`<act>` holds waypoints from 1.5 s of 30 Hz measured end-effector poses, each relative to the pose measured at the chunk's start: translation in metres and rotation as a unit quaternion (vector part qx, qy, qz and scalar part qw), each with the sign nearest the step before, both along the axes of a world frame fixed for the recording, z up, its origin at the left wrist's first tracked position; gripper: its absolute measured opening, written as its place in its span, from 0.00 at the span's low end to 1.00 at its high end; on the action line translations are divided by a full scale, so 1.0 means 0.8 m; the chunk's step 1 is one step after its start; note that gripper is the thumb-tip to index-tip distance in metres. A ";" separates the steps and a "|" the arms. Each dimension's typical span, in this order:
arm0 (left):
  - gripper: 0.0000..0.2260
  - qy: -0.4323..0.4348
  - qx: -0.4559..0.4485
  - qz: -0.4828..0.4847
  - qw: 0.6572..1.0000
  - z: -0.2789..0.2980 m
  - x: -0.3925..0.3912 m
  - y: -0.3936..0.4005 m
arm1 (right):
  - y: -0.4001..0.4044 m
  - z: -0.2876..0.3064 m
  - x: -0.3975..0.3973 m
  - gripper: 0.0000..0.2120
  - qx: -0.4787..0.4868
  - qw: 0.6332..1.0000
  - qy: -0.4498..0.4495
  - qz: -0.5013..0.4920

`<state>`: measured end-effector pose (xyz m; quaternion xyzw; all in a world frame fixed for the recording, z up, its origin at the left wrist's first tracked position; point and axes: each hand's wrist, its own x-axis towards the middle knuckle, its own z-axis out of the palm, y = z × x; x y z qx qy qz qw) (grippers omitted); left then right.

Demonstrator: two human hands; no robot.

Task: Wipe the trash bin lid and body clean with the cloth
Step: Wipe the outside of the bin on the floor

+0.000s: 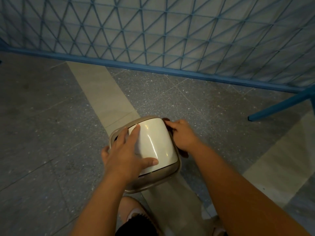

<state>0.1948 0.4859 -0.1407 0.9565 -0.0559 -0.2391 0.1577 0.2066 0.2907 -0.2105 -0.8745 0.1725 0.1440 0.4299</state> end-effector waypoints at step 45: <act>0.24 0.032 -0.083 -0.032 0.995 -0.013 -0.008 0.023 | 0.026 0.060 -0.100 0.25 -0.305 0.925 -0.207 0.095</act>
